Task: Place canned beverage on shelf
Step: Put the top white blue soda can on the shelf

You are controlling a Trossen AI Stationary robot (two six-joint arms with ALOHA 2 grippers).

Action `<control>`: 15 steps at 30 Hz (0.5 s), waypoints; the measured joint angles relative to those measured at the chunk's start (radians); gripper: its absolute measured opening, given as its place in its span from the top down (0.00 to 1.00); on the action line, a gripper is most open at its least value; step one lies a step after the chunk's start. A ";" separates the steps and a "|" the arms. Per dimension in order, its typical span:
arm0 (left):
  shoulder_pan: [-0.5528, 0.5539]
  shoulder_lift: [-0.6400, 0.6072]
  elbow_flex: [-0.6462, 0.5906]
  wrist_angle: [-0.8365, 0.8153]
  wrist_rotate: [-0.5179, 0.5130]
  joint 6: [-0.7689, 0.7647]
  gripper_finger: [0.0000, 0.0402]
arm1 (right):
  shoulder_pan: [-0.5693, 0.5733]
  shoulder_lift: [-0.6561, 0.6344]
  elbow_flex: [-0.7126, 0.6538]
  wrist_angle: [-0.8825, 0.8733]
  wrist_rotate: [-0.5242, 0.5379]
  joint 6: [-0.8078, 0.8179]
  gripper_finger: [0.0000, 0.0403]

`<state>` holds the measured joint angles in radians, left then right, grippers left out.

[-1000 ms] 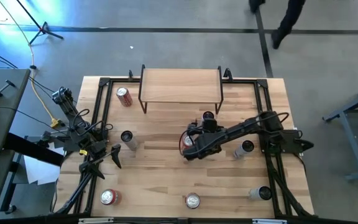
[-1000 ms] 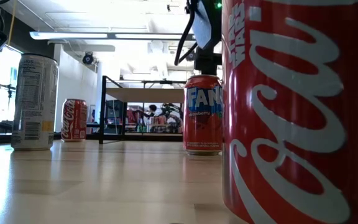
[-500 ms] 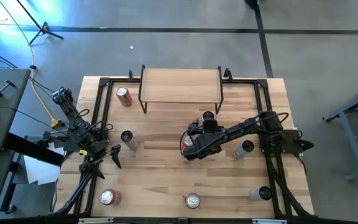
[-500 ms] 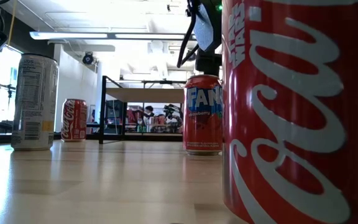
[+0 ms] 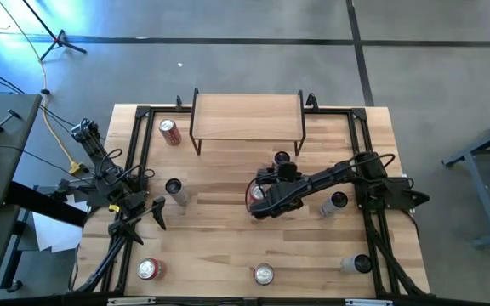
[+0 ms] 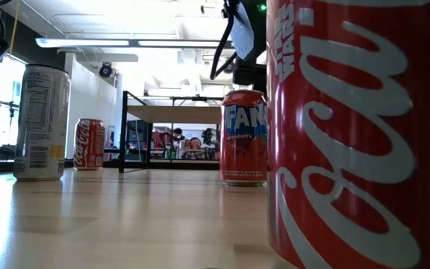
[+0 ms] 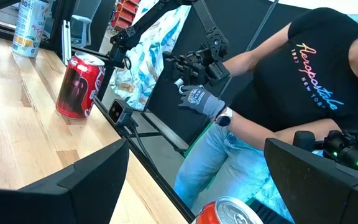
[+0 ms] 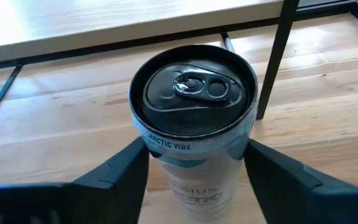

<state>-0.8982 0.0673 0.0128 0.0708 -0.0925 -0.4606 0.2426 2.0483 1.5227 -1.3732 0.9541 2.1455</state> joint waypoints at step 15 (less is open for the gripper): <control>0.000 0.000 0.000 0.000 0.000 0.000 0.10 | 0.000 0.000 0.000 -0.019 -0.039 -0.041 0.14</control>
<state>-0.8978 0.0673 0.0130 0.0711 -0.0925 -0.4606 0.2428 2.0480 1.5230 -1.3926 0.9154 2.1045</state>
